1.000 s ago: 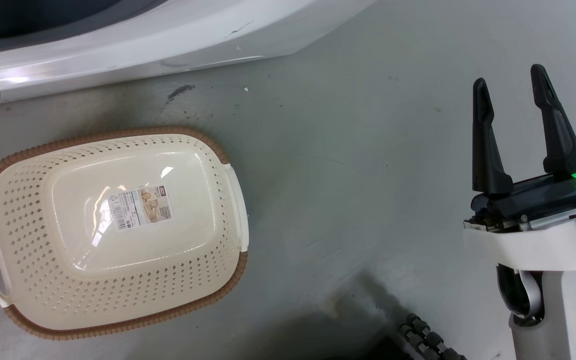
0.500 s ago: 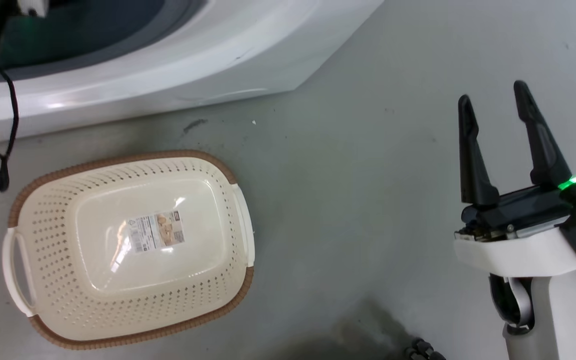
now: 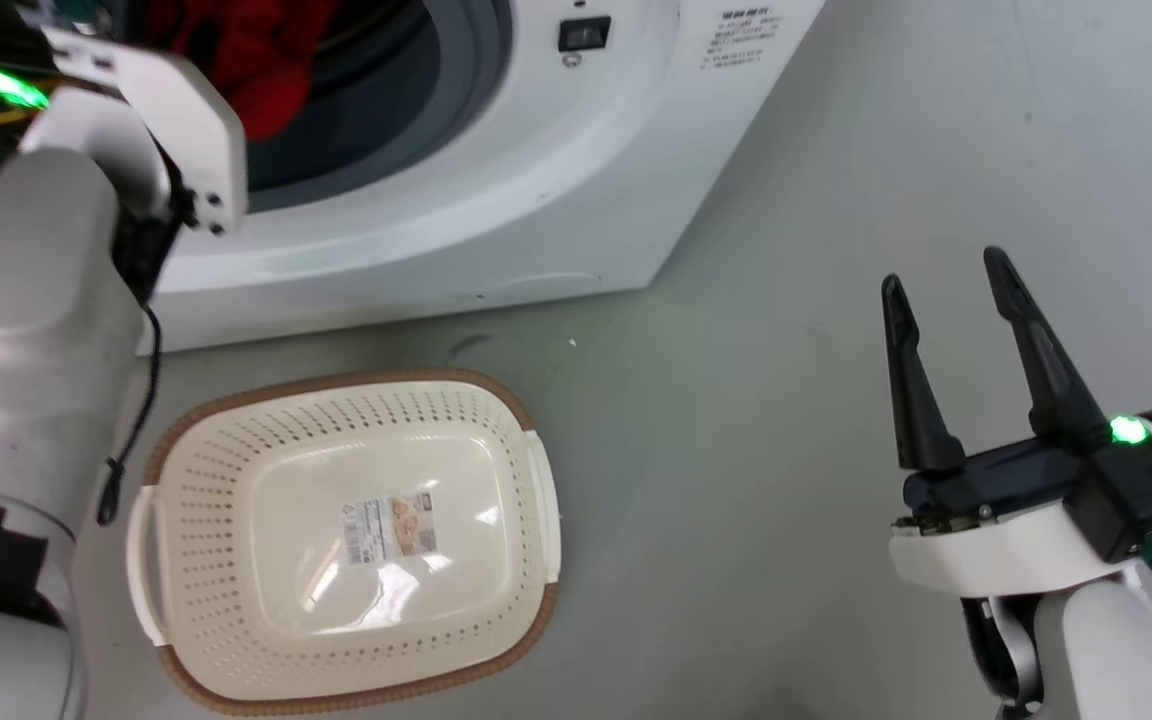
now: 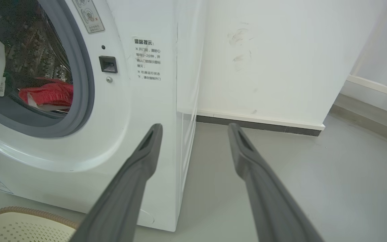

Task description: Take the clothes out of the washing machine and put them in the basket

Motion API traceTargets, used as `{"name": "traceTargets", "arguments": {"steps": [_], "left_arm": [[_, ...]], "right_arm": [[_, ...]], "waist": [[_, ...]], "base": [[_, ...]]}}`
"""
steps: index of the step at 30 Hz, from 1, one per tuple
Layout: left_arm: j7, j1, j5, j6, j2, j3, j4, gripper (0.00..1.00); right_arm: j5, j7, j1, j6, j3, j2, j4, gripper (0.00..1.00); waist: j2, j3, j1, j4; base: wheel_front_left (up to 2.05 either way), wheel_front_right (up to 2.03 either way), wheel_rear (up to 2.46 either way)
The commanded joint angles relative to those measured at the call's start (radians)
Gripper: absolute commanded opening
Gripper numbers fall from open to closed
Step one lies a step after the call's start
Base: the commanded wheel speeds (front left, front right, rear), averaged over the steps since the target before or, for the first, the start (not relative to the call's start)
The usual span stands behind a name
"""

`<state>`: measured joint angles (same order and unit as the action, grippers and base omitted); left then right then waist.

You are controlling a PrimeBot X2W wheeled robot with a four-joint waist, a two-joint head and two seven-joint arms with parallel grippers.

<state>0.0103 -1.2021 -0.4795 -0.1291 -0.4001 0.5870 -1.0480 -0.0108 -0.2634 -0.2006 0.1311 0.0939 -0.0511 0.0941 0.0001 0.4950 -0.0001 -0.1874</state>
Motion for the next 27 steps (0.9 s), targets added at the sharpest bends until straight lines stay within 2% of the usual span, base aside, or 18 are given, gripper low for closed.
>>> {"name": "traceTargets", "arguments": {"steps": [1,8,18,22,27], "left_arm": [[-0.038,0.058,-0.033,0.0,-0.001,0.046,0.04,0.0],[-0.09,0.165,-0.084,0.0,-0.019,0.135,0.144,0.0],[-0.113,0.326,-0.125,0.006,-0.028,0.17,0.335,0.0],[-0.097,0.403,-0.13,0.038,-0.044,0.182,0.457,0.0],[-0.065,0.503,-0.131,0.098,-0.083,0.194,0.627,0.0]], "right_arm": [[0.018,-0.002,0.034,-0.001,0.005,0.002,-0.014,1.0],[0.032,-0.002,0.099,-0.001,0.014,0.002,-0.038,1.0],[0.038,-0.002,0.169,-0.001,0.013,0.002,-0.061,1.0],[0.038,-0.002,0.194,-0.001,0.016,0.002,-0.072,1.0],[0.035,-0.002,0.22,-0.001,0.02,0.002,-0.081,1.0]], "waist": [[-0.0001,-0.083,0.0001,0.045],[-0.0001,-0.195,0.0001,0.072],[-0.0001,-0.309,0.0001,0.1],[-0.0001,-0.347,0.0001,0.107],[-0.0001,-0.385,0.0001,0.114]], "base": [[0.0,0.0,0.0],[0.0,0.0,0.0],[0.0,0.0,0.0],[0.0,0.0,0.0],[0.0,0.0,0.0]]}}
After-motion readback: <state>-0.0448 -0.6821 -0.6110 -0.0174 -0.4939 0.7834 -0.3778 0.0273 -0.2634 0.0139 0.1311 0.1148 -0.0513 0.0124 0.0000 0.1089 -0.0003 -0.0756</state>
